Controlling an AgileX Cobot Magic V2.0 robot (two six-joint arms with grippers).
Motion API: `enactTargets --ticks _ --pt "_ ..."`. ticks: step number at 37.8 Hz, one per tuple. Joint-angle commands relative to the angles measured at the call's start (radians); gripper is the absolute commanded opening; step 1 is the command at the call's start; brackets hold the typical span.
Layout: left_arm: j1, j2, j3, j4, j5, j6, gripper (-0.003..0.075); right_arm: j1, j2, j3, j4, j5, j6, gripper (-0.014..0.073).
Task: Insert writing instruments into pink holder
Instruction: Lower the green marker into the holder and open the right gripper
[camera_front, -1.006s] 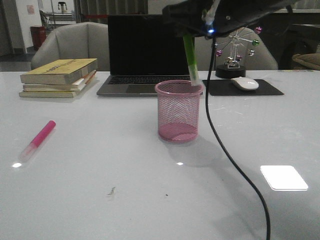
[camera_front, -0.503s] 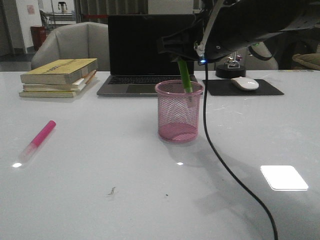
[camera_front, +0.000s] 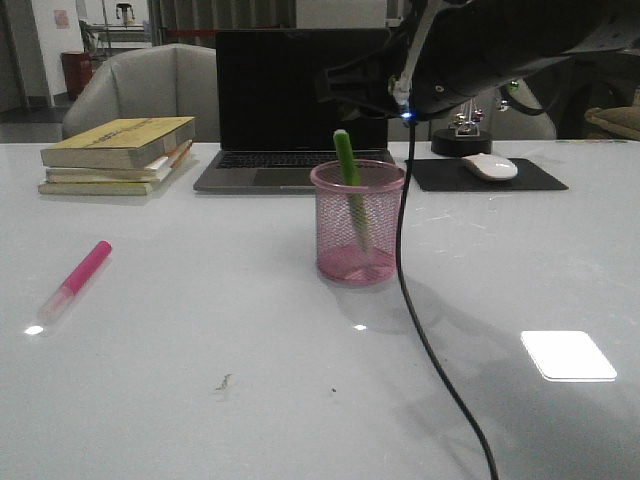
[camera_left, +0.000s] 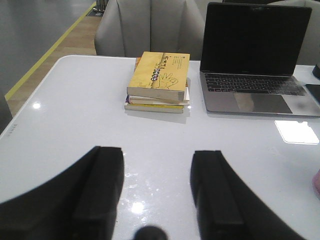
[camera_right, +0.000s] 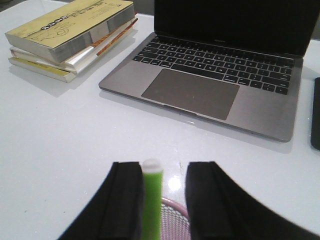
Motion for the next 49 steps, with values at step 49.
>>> enactTargets --ticks 49 --pt "0.002 0.007 -0.028 -0.005 -0.079 -0.002 0.0393 -0.398 -1.163 0.351 -0.099 0.798 -0.079 0.0354"
